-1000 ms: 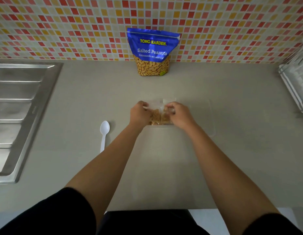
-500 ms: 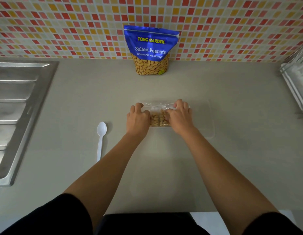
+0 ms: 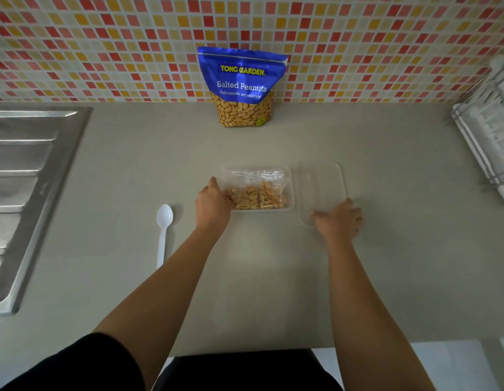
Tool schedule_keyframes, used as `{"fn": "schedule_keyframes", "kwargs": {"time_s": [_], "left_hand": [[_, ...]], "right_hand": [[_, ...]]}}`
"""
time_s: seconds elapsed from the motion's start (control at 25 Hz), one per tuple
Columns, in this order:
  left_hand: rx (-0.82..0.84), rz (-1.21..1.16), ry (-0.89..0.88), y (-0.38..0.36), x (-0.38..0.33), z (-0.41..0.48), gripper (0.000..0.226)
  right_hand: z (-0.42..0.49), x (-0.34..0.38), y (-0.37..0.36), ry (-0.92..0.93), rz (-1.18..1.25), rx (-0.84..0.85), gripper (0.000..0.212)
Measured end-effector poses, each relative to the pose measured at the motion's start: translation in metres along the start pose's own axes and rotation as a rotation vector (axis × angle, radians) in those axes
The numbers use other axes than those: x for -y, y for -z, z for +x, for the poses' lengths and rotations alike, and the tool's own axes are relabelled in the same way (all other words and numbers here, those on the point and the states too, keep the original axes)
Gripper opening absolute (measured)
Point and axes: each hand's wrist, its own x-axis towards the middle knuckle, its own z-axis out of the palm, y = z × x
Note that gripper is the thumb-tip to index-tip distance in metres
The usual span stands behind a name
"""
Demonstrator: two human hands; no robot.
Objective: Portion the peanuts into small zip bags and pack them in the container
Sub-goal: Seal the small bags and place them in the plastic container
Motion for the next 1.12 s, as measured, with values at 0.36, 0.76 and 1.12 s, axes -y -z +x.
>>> {"fn": "schedule_keyframes", "kwargs": {"time_s": [0.36, 0.76, 1.12], "left_hand": [[0.015, -0.045, 0.029, 0.001, 0.004, 0.001, 0.007], [-0.138, -0.242, -0.062, 0.026, -0.019, -0.001, 0.036], [-0.092, -0.468, -0.026, 0.042, -0.024, -0.003, 0.030]], "right_hand": [[0.008, -0.005, 0.006, 0.056, 0.584, -0.137, 0.076], [-0.007, 0.046, 0.044, 0.252, 1.339, -0.058, 0.011], [-0.013, 0.078, 0.006, 0.291, 1.056, 0.137, 0.023]]}}
